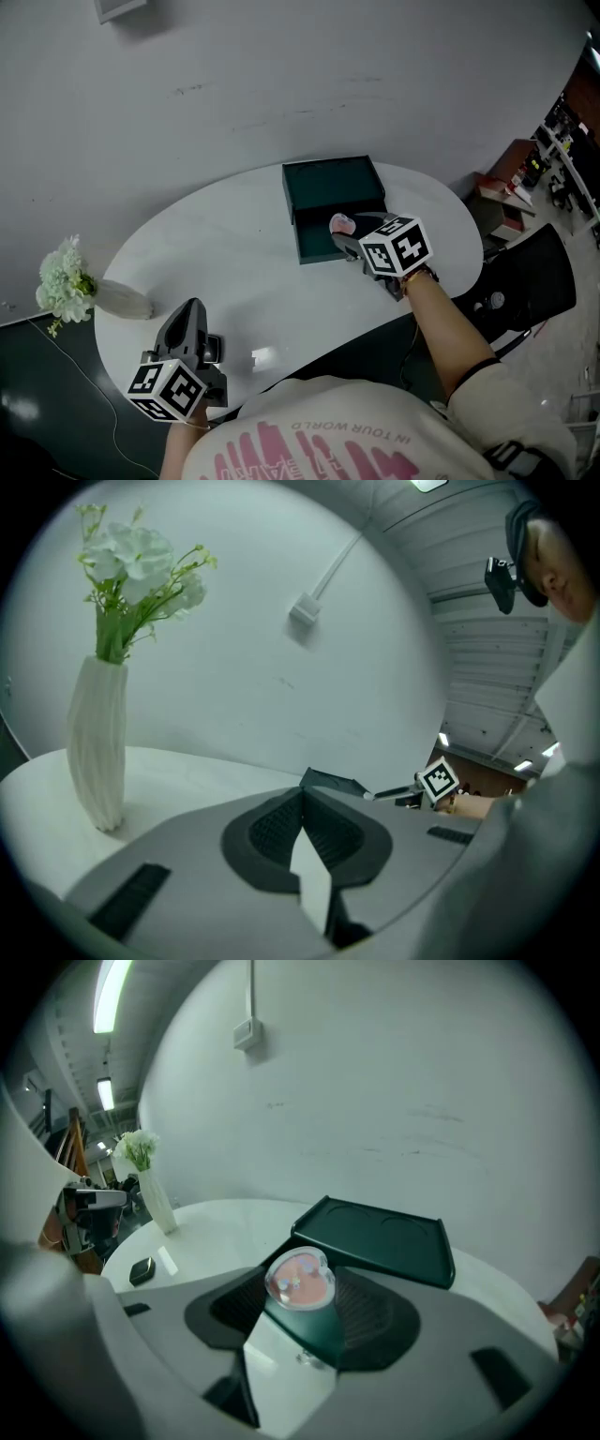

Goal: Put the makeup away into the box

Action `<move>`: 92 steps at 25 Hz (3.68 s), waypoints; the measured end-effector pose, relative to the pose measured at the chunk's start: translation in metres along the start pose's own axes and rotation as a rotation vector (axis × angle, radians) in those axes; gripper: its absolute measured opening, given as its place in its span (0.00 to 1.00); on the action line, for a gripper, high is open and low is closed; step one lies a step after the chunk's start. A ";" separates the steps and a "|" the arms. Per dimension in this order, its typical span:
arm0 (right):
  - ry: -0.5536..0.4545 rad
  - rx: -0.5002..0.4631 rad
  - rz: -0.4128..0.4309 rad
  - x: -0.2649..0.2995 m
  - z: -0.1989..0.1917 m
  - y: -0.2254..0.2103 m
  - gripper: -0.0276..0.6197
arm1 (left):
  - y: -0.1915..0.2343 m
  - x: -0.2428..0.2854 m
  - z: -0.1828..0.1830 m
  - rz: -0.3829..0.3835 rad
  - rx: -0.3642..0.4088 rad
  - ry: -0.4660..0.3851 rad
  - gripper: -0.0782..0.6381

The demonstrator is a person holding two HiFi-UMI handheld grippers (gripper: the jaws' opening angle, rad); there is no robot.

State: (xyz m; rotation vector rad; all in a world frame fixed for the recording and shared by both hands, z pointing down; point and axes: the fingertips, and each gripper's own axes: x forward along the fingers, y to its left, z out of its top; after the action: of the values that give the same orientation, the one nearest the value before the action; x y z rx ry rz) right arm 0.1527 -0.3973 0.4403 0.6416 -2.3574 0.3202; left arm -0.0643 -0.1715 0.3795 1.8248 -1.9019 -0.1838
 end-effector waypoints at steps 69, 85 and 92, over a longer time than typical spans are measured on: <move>0.488 -0.283 0.147 0.117 -0.047 0.001 0.43 | 0.052 -0.044 -0.016 0.225 -0.096 0.041 0.11; 0.439 -0.151 0.054 0.108 -0.045 -0.008 0.52 | 0.077 -0.071 -0.028 0.191 -0.114 0.097 0.11; 0.297 -0.175 0.022 0.075 0.000 0.027 0.52 | 0.097 -0.087 -0.019 0.175 -0.108 0.105 0.11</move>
State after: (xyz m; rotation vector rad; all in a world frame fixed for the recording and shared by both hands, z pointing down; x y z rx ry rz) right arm 0.0896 -0.4015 0.4880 0.4513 -2.0802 0.2001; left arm -0.1446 -0.0735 0.4150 1.5590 -1.9274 -0.1255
